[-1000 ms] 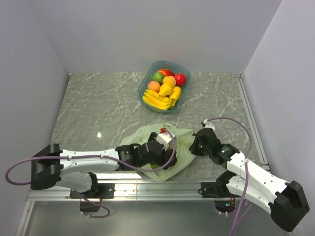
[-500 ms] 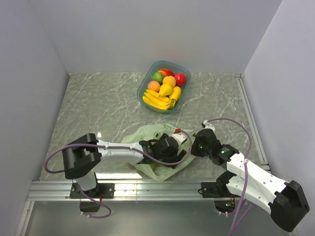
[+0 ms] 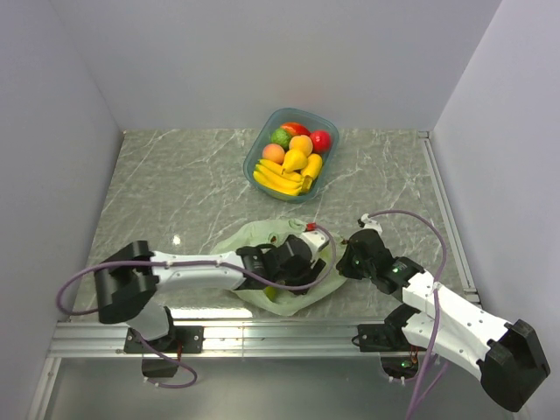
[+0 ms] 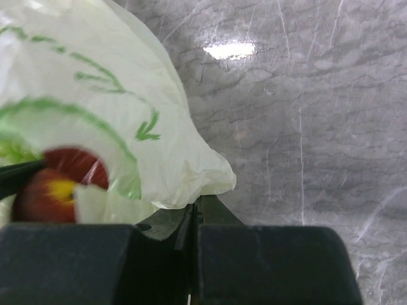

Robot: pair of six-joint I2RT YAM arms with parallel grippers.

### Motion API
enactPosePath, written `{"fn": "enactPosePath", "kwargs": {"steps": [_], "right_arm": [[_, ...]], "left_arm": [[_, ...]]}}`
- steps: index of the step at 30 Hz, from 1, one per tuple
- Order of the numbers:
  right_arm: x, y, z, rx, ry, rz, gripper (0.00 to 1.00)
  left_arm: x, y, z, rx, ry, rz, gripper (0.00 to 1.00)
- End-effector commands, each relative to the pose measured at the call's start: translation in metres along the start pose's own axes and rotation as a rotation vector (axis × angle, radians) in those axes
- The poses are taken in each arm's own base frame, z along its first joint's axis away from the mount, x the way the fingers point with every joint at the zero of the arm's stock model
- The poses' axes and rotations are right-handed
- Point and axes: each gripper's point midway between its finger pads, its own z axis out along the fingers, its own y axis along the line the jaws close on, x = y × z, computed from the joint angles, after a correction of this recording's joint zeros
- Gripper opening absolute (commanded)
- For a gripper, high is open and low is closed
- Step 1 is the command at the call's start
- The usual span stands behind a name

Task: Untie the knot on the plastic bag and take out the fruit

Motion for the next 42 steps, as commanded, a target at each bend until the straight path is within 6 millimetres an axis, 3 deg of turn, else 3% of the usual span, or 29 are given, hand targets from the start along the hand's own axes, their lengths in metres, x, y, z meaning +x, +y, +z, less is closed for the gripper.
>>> {"fn": "enactPosePath", "kwargs": {"steps": [1,9,15,19,22,24,25,28,29,31,32,33,34,35,36,37,38,39,40,41,42], "right_arm": [[-0.014,0.005,0.0,-0.004,-0.057,-0.004,0.0],[-0.018,0.0,0.0,0.027,-0.077,0.01,0.0],[-0.019,-0.003,-0.003,0.043,-0.086,0.025,0.0],[-0.021,-0.002,-0.006,0.036,-0.092,0.024,0.0],[-0.022,-0.001,-0.009,0.032,-0.095,0.024,0.0],[-0.024,0.001,-0.012,0.021,-0.104,0.026,0.0],[-0.024,0.001,-0.013,0.02,-0.104,0.02,0.0],[-0.025,0.003,-0.016,0.009,-0.106,0.016,0.0],[-0.026,0.004,-0.017,0.003,-0.109,0.014,0.0],[-0.027,0.005,-0.019,-0.001,-0.112,0.007,0.0],[-0.028,0.006,-0.02,-0.005,-0.115,0.003,0.0],[-0.029,0.007,-0.02,-0.008,-0.118,0.001,0.0],[-0.03,0.007,-0.021,-0.011,-0.119,-0.008,0.0],[-0.032,0.009,-0.022,-0.017,-0.122,-0.013,0.0],[-0.031,0.01,-0.021,-0.018,-0.117,-0.019,0.0],[-0.031,0.011,-0.022,-0.021,-0.115,-0.032,0.0],[-0.032,0.013,-0.022,-0.027,-0.114,-0.037,0.0],[-0.032,0.013,-0.021,-0.027,-0.11,-0.043,0.0],[-0.033,0.014,-0.021,-0.031,-0.112,-0.053,0.0],[-0.033,0.014,-0.021,-0.033,-0.108,-0.056,0.0],[-0.032,0.015,-0.02,-0.033,-0.102,-0.062,0.0]], "left_arm": [[-0.025,0.004,-0.03,0.033,-0.094,-0.046,0.34],[-0.039,0.044,-0.058,0.018,-0.185,-0.169,0.34],[-0.045,0.049,-0.065,0.035,-0.209,-0.187,0.35],[-0.104,0.031,-0.1,0.149,-0.372,-0.201,0.31],[-0.153,0.032,-0.13,0.177,-0.504,-0.2,0.31],[-0.176,0.049,-0.137,0.138,-0.556,-0.201,0.31],[-0.197,0.055,-0.148,0.124,-0.605,-0.201,0.3],[-0.232,0.098,-0.151,0.018,-0.672,-0.239,0.29],[-0.237,0.122,-0.139,-0.038,-0.664,-0.261,0.29],[-0.259,0.146,-0.141,-0.084,-0.702,-0.286,0.28],[-0.27,0.17,-0.144,-0.122,-0.74,-0.31,0.28],[-0.272,0.184,-0.126,-0.141,-0.723,-0.32,0.28],[-0.289,0.194,-0.13,-0.138,-0.77,-0.328,0.29],[-0.288,0.217,-0.11,-0.156,-0.748,-0.348,0.3],[-0.293,0.227,-0.104,-0.152,-0.75,-0.357,0.3],[-0.31,0.237,-0.108,-0.151,-0.79,-0.362,0.3],[-0.313,0.253,-0.103,-0.159,-0.792,-0.368,0.3],[-0.308,0.264,-0.077,-0.158,-0.752,-0.372,0.31],[-0.322,0.269,-0.078,-0.161,-0.776,-0.354,0.31],[-0.324,0.281,-0.071,-0.173,-0.773,-0.355,0.31],[-0.327,0.289,-0.053,-0.167,-0.76,-0.352,0.32]]}}
